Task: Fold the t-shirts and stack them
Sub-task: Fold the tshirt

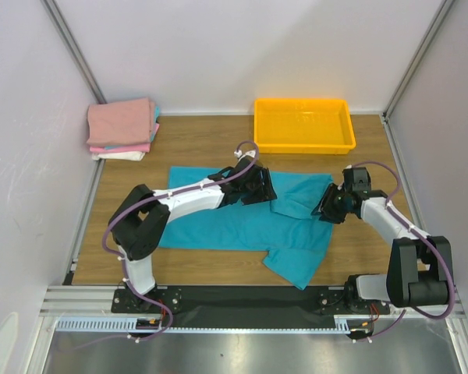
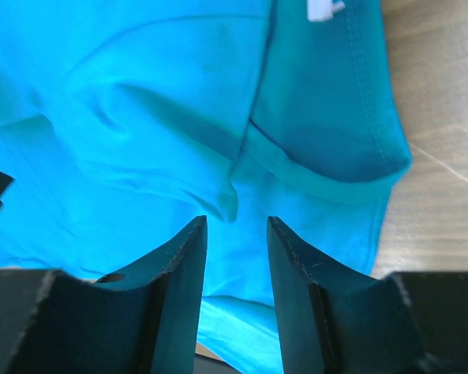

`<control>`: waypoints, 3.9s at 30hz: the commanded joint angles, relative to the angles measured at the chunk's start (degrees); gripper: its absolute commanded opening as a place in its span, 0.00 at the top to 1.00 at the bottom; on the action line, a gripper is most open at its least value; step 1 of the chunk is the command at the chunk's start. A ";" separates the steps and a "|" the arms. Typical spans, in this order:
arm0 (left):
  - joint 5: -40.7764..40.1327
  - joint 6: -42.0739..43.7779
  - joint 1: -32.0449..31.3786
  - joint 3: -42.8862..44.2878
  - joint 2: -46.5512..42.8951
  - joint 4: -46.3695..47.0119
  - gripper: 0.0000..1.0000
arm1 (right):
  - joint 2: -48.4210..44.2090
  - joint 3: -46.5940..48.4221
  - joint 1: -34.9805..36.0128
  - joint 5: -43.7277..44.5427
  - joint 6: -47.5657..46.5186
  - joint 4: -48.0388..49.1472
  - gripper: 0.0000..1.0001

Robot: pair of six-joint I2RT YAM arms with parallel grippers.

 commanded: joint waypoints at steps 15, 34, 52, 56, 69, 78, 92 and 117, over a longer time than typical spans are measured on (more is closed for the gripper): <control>9.42 -2.92 -0.02 -0.10 6.72 9.28 0.34 | 0.65 -1.95 0.53 -2.62 4.80 6.57 0.57; 10.31 -5.13 -0.10 -1.33 5.32 10.01 0.87 | 0.92 -1.25 1.85 -3.06 4.63 6.84 0.98; 9.08 -4.51 1.39 -1.24 -0.31 4.81 0.95 | -3.57 -1.42 1.68 -4.81 4.10 1.83 1.00; 8.99 -3.28 1.39 -1.24 0.30 3.40 0.95 | -2.69 -2.74 1.94 -5.87 2.96 0.77 0.98; 5.48 4.89 1.39 1.31 3.29 -0.82 0.73 | 3.27 4.20 -2.01 2.12 2.87 7.78 0.61; 5.30 6.65 1.48 1.75 2.85 -1.17 0.68 | 14.79 12.90 -3.16 4.06 0.76 10.88 0.61; 6.79 7.88 1.57 2.80 4.17 -0.99 0.60 | 18.49 10.97 -2.98 4.50 0.76 12.10 0.62; 8.90 7.27 2.45 4.30 6.63 -0.29 0.60 | 20.60 11.15 -2.10 3.27 0.24 13.16 1.00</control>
